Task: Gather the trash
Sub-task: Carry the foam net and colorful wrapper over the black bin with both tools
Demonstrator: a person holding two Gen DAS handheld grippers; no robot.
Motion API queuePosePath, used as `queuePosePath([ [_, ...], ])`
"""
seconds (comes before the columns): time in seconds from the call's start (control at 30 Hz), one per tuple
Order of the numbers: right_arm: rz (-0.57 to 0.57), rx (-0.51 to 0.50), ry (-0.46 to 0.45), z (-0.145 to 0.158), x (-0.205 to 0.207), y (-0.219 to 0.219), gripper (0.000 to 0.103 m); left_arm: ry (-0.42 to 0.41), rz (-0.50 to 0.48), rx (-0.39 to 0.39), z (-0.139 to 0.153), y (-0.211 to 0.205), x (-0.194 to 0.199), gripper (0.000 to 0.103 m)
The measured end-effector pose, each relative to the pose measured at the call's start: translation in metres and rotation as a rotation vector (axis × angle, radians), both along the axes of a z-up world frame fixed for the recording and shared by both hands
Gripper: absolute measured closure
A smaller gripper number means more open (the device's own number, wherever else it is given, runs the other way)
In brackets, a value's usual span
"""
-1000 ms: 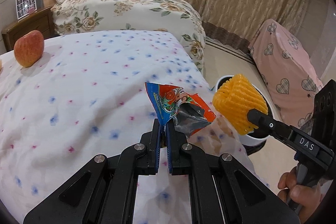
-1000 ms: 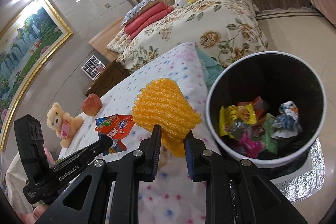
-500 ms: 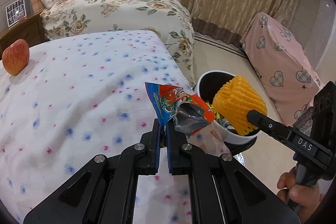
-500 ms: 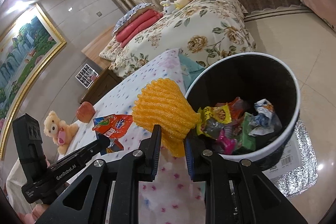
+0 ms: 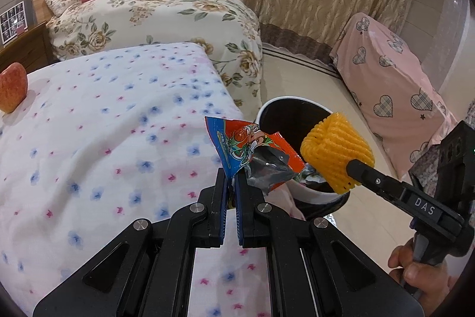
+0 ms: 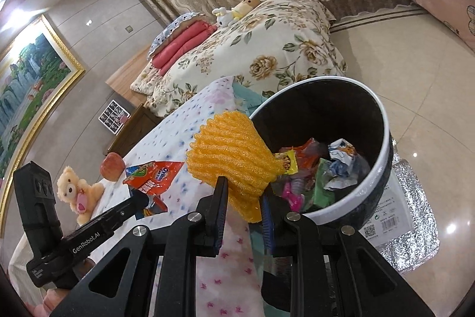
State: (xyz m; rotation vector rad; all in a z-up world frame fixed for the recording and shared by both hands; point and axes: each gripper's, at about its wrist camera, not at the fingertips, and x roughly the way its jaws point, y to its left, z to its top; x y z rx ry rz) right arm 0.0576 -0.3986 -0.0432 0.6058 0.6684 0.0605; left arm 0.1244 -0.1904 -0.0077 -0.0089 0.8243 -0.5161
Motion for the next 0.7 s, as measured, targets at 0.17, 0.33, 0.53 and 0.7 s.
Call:
queuePosePath([
  [0.17,-0.018,-0.001,0.002,0.0,-0.003,-0.006,0.082,0.0,-0.011,0.001,0.001,-0.007,0.0,0.099],
  [0.33,-0.037,-0.005,0.004,0.001,-0.005,-0.013,0.082,-0.003,-0.026,0.003,0.001,-0.016,-0.002,0.099],
  [0.53,-0.066,-0.047,0.009,0.002,-0.008,-0.018,0.082,-0.004,-0.041,0.008,0.001,-0.026,-0.001,0.099],
  [0.7,-0.083,-0.072,0.017,0.002,-0.008,-0.023,0.082,-0.004,-0.05,0.011,0.001,-0.033,0.0,0.099],
])
